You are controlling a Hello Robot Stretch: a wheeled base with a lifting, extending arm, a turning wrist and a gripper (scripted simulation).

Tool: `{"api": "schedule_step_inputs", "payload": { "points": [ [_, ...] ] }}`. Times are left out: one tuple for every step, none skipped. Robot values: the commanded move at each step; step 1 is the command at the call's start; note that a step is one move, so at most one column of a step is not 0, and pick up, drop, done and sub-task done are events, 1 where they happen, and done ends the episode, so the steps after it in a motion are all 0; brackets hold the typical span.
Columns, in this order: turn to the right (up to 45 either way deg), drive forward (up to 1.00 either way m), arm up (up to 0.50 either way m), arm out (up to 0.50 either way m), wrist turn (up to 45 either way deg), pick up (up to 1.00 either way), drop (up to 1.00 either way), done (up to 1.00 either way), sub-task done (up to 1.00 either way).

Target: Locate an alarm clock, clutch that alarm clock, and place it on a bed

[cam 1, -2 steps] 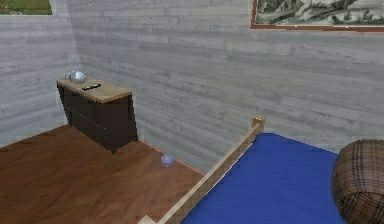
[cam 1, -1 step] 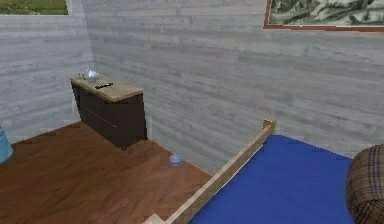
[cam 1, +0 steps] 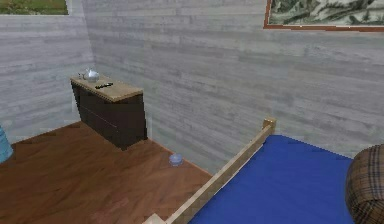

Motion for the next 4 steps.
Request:
{"api": "schedule_step_inputs", "payload": {
  "points": [
    [0.0, 0.00, 0.00, 0.00, 45.0, 0.00, 0.00, 0.00, 0.00],
    [0.0, 0.00, 0.00, 0.00, 45.0, 0.00, 0.00, 0.00, 0.00],
    [0.0, 0.00, 0.00, 0.00, 27.0, 0.00, 0.00, 0.00, 0.00],
    [0.0, 0.00, -0.02, 0.00, 0.0, 0.00, 0.00, 0.00, 0.00]
  ]
}}
